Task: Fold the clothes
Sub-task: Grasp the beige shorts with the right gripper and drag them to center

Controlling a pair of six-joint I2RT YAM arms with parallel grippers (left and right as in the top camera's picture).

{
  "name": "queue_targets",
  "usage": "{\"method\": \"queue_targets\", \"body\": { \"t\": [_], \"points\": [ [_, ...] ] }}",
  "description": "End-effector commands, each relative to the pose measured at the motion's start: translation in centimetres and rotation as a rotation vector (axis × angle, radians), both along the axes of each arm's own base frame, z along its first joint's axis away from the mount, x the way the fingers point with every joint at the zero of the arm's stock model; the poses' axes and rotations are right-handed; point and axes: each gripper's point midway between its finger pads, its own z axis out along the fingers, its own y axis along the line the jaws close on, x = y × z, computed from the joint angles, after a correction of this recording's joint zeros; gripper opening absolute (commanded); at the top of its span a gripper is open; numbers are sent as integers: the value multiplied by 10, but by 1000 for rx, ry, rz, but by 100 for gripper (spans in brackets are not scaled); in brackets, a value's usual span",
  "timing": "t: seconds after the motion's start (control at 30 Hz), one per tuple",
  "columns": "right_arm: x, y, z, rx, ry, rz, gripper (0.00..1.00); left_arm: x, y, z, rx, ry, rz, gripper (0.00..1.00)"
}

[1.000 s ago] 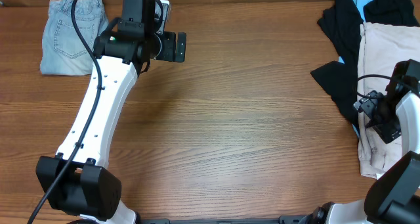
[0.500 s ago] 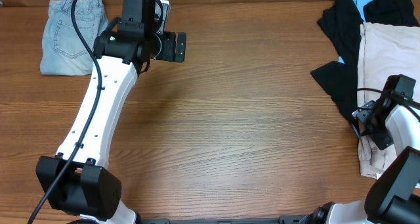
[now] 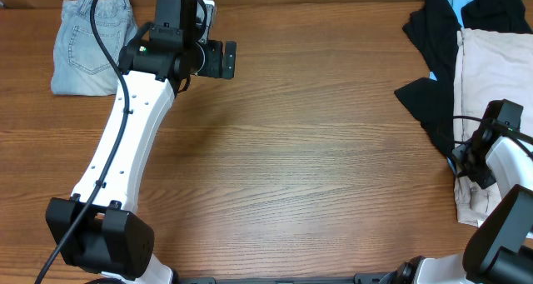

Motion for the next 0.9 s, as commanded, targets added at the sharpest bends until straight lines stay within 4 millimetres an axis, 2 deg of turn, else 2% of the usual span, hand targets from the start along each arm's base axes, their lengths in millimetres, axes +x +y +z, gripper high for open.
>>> {"method": "queue_targets", "body": {
  "t": [0.0, 0.13, 0.17, 0.3, 0.43, 0.47, 0.57, 0.63, 0.67, 0.7, 0.73, 0.77, 0.8, 0.87],
  "points": [
    [15, 6, 12, 61, -34, 88, 4, 4, -3, 10, 3, -30, -7, 100],
    [38, 22, 36, 165, -79, 234, 4, 8, -3, 13, 6, -52, -14, 100],
    [43, 26, 48, 185, -88, 271, 4, 9, -3, 14, 13, -58, -23, 100],
    [49, 30, 66, 211, -98, 329, 4, 9, -3, 14, 27, -62, -38, 100],
    [64, 53, 88, 305, -164, 497, 4, 11, -1, 16, 35, -74, -29, 100],
    [73, 69, 106, 355, -208, 578, 4, 12, -1, 20, 32, -87, -29, 99],
    [88, 105, 141, 412, -265, 716, 4, 19, 4, 35, 27, -126, -14, 98],
    [96, 129, 158, 411, -268, 791, 4, 22, 11, 46, 21, -147, 6, 97],
    [102, 157, 170, 411, -269, 874, 4, 24, 17, 53, 18, -160, 22, 97],
    [103, 161, 172, 411, -270, 886, 4, 25, 22, 57, 17, -166, 31, 97],
    [107, 190, 178, 416, -270, 959, 4, 27, 29, 61, 17, -174, 47, 97],
    [109, 207, 180, 421, -272, 999, 4, 28, 34, 63, 18, -177, 58, 98],
    [110, 234, 182, 431, -274, 1054, 4, 29, 41, 64, 19, -180, 71, 98],
    [108, 284, 184, 451, -275, 1163, 4, 30, 55, 63, 23, -175, 101, 98]
  ]
}}
